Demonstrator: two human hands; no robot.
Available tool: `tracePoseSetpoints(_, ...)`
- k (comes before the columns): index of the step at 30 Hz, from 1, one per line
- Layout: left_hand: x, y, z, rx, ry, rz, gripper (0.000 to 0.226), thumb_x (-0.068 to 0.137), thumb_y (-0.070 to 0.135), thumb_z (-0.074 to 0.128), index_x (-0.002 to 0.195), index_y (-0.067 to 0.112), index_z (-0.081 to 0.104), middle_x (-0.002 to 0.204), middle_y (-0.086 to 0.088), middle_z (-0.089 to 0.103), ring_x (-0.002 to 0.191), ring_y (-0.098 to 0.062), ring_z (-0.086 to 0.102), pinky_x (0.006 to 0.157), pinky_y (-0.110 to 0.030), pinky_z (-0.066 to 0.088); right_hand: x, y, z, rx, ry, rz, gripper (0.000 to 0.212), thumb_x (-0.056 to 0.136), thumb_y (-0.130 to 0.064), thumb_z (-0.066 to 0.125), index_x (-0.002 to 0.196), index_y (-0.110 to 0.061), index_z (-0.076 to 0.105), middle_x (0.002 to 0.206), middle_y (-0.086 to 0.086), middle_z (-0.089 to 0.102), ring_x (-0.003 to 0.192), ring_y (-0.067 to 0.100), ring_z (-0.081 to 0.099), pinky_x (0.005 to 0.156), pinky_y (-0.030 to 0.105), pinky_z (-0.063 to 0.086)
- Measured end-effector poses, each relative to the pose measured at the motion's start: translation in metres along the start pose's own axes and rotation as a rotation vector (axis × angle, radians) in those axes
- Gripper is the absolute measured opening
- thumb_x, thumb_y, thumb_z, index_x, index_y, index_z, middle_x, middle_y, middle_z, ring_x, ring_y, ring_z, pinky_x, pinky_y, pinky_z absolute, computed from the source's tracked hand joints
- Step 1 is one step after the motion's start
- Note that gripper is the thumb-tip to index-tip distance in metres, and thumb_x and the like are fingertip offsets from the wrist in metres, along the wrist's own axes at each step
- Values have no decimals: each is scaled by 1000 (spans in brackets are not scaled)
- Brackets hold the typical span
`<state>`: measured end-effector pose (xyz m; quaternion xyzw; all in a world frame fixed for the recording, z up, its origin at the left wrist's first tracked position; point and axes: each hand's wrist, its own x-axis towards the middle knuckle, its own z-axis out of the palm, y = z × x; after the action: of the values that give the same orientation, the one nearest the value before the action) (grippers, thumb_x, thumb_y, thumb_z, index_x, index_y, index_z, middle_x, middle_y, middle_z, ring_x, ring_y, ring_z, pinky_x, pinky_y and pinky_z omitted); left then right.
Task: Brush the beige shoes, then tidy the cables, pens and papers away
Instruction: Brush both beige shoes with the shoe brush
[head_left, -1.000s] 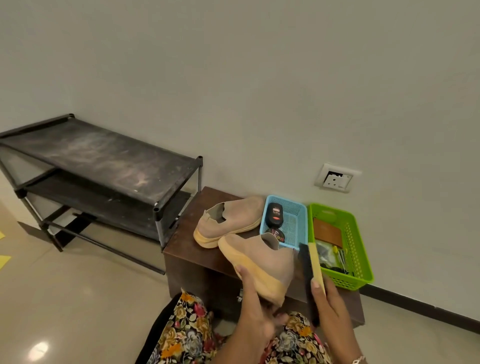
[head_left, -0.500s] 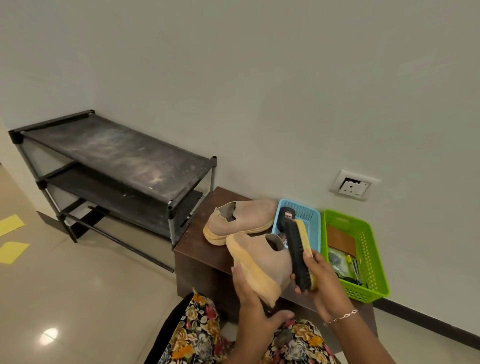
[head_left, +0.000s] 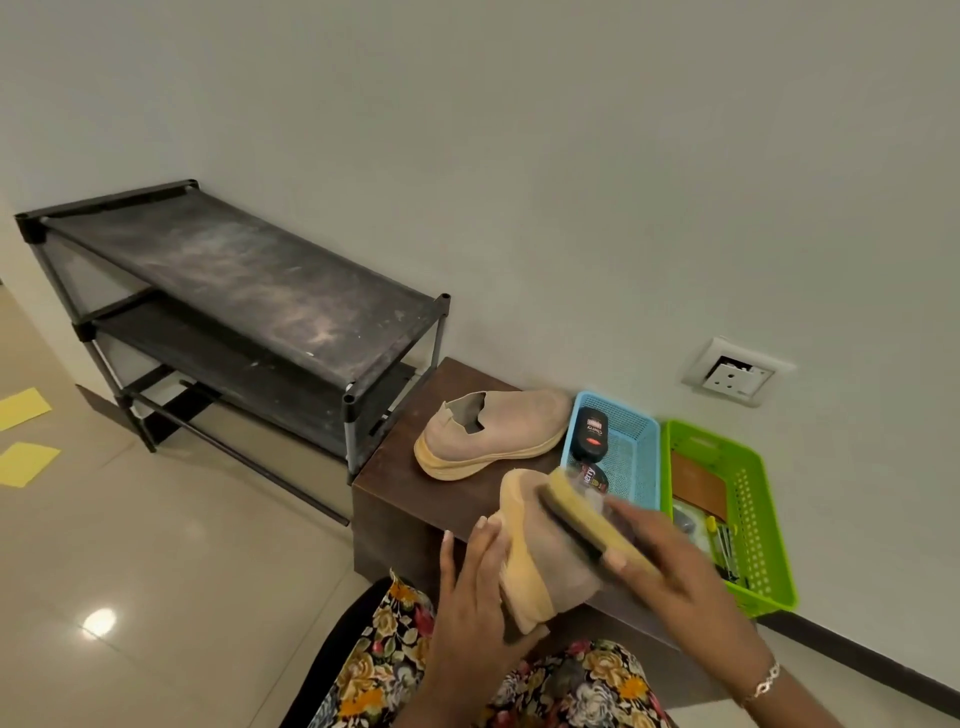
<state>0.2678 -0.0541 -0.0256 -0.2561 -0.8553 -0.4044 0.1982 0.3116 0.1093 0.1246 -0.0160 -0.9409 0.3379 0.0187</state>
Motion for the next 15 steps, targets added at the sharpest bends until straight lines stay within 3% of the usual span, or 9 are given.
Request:
tracePoseSetpoints(2, 1, -3, 3, -11, 17, 40, 78, 73, 56, 58, 126, 2, 40, 135, -9, 39, 140, -18, 22, 115, -38, 16, 16, 4, 1, -311, -348, -148, 61, 72, -74, 41, 129, -52, 33, 120, -24, 44, 113, -8, 40, 93, 19, 39)
tracePoseSetpoints(4, 0, -4, 1, 6, 0, 43, 79, 69, 54, 59, 125, 1, 39, 134, -10, 39, 134, -24, 31, 115, -32, 14, 47, 20, 3, -305, -454, -116, 58, 83, -53, 52, 137, -39, 37, 126, -14, 42, 122, 0, 36, 99, 15, 31)
tracePoseSetpoints(8, -4, -2, 1, 83, -78, 94, 81, 74, 56, 54, 131, 2, 33, 137, -10, 35, 144, -15, 11, 118, -29, 6, 109, 56, 19, -416, -326, 185, 54, 89, -33, 57, 140, -29, 37, 128, 6, 48, 117, 21, 48, 94, 24, 36)
tracePoseSetpoints(10, -3, -6, -3, 42, -50, 32, 78, 84, 61, 43, 135, 2, 29, 138, -11, 35, 144, -12, 6, 117, -28, 7, 102, 62, 40, -171, -288, 196, 45, 86, -33, 61, 128, -29, 49, 115, 3, 55, 107, 18, 55, 95, 26, 44)
tracePoseSetpoints(13, -2, -10, -7, 28, -7, 52, 76, 88, 58, 39, 138, 4, 21, 137, -14, 36, 141, -19, 18, 117, -30, 12, 64, 46, 32, 110, -248, 72, 54, 63, -67, 61, 112, -45, 51, 116, -9, 60, 109, 6, 55, 99, 25, 42)
tracePoseSetpoints(15, -4, -7, -4, 99, -21, 135, 77, 83, 48, 51, 137, 2, 21, 137, -15, 37, 138, -23, 23, 117, -32, 15, 56, 42, 7, 231, -275, 63, 63, 58, -72, 62, 115, -47, 56, 114, -14, 65, 107, -2, 56, 93, 17, 42)
